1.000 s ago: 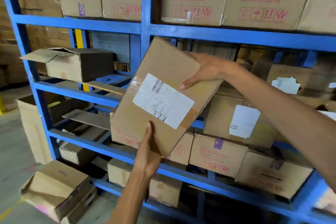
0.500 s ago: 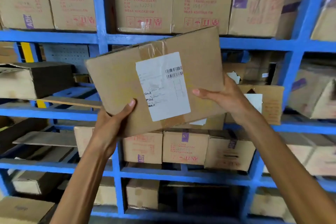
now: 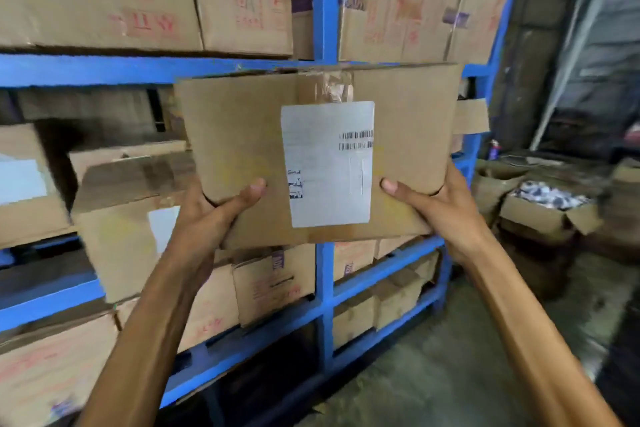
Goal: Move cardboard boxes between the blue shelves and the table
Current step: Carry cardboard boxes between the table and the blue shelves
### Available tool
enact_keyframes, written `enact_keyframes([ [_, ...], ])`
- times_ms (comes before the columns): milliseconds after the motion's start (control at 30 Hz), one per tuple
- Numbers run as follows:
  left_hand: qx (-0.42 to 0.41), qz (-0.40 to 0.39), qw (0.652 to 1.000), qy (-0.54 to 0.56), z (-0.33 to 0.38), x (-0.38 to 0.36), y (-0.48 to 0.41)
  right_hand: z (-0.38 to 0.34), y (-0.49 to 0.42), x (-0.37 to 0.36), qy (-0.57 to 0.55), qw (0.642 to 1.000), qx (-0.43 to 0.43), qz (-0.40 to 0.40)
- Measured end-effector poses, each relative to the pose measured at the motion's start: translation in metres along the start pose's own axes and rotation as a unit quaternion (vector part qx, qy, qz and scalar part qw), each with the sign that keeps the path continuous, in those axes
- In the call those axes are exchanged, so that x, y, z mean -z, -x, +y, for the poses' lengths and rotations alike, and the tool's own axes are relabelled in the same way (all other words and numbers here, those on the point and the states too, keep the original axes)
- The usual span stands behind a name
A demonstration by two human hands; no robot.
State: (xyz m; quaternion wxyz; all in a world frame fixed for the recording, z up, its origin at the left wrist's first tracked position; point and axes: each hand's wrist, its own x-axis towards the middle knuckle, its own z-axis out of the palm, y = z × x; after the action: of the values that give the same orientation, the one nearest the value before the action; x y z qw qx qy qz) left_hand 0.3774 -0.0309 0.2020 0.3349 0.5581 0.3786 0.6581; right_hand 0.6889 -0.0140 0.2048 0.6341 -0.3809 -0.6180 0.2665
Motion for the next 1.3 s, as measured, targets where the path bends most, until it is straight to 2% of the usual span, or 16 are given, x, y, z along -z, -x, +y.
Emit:
enact_keyframes([
  [167, 0.03, -0.08, 0.996, 0.016, -0.048, -0.101, -0.051, 0.028, 0.004, 0.084, 0.077, 0.991, -0.032, 0.108],
  [333, 0.002, -0.144, 0.988, 0.064, -0.082, -0.218, -0.065, 0.039, 0.026, 0.156, 0.203, 0.946, -0.031, 0.251],
  [500, 0.002, -0.246, 0.965, 0.093, -0.109, -0.332, -0.062, 0.04, 0.056, 0.21, 0.303, 0.873, -0.045, 0.379],
  [633, -0.008, -0.319, 0.944, 0.08, -0.12, -0.412, -0.047, 0.033, 0.088, 0.248, 0.363, 0.813, -0.078, 0.448],
  [867, -0.014, -0.453, 0.885, 0.11, -0.127, -0.49, 0.016, 0.012, 0.17, 0.255, 0.433, 0.698, -0.122, 0.558],
  [1000, -0.005, -0.553, 0.818, 0.156, -0.128, -0.497, 0.063, -0.003, 0.223, 0.218, 0.467, 0.61, -0.162, 0.62],
  [1167, -0.009, -0.665, 0.719, 0.203, -0.13, -0.463, 0.132, -0.017, 0.292, 0.122, 0.476, 0.49, -0.199, 0.702],
  [1300, 0.003, -0.748, 0.628, 0.213, -0.135, -0.411, 0.182, -0.022, 0.336, 0.02, 0.482, 0.364, -0.23, 0.763],
])
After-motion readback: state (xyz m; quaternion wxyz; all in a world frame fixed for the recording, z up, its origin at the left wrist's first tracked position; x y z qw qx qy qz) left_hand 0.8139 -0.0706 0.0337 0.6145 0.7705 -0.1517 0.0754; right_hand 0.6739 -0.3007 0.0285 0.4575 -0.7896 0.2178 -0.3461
